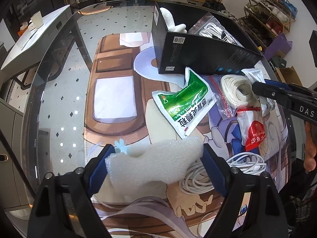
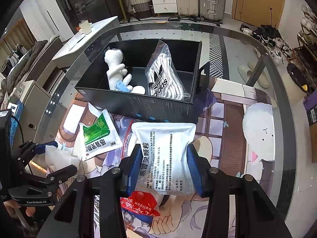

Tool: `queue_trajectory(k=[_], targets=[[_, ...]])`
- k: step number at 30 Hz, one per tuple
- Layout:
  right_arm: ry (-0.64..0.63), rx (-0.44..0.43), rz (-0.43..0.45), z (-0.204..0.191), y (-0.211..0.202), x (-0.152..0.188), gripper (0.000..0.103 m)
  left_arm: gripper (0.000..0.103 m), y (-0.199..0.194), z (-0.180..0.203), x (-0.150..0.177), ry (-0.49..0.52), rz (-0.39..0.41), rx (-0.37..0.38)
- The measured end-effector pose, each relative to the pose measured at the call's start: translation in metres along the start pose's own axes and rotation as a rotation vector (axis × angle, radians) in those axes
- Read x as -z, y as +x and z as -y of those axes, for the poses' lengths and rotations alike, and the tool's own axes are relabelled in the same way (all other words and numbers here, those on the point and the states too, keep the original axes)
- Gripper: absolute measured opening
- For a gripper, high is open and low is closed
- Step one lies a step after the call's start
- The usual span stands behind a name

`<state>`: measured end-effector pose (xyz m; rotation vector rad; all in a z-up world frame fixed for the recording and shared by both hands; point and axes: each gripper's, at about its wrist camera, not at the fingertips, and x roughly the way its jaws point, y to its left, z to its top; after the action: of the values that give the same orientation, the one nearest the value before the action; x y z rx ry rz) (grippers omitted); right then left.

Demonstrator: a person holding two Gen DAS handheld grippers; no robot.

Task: Organize soft objects
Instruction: 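Grasp the white foam sheet with the left gripper while the right gripper holds the packet, then carry the foam sheet in the left gripper and the packet in the right gripper toward the black box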

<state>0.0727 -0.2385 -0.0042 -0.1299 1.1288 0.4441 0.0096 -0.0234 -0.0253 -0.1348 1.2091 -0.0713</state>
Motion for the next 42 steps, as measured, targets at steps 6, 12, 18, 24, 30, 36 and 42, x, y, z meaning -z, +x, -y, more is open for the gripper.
queue_trajectory(k=[6, 12, 18, 24, 30, 36, 42], targets=[[0.004, -0.029, 0.012, 0.0, -0.007, 0.012, 0.046, 0.087, -0.008, 0.006, 0.0, 0.018, 0.037, -0.011], [-0.008, -0.053, 0.029, -0.007, -0.017, 0.023, 0.046, 0.087, -0.015, 0.013, -0.001, 0.027, 0.064, -0.016], [-0.029, -0.064, 0.058, -0.012, -0.036, 0.025, 0.046, 0.087, -0.026, 0.023, -0.007, 0.039, 0.099, -0.014], [-0.04, -0.057, 0.088, -0.007, -0.051, 0.022, 0.046, 0.087, -0.037, 0.029, -0.015, 0.052, 0.134, -0.022], [-0.048, -0.055, 0.118, -0.002, -0.061, 0.014, 0.045, 0.087, -0.046, 0.034, -0.026, 0.057, 0.168, -0.026], [-0.062, -0.068, 0.137, -0.006, -0.067, 0.001, 0.045, 0.087, -0.052, 0.04, -0.039, 0.065, 0.187, -0.025], [-0.063, -0.071, 0.147, -0.005, -0.067, -0.015, 0.045, 0.087, -0.059, 0.042, -0.052, 0.076, 0.21, -0.03]])
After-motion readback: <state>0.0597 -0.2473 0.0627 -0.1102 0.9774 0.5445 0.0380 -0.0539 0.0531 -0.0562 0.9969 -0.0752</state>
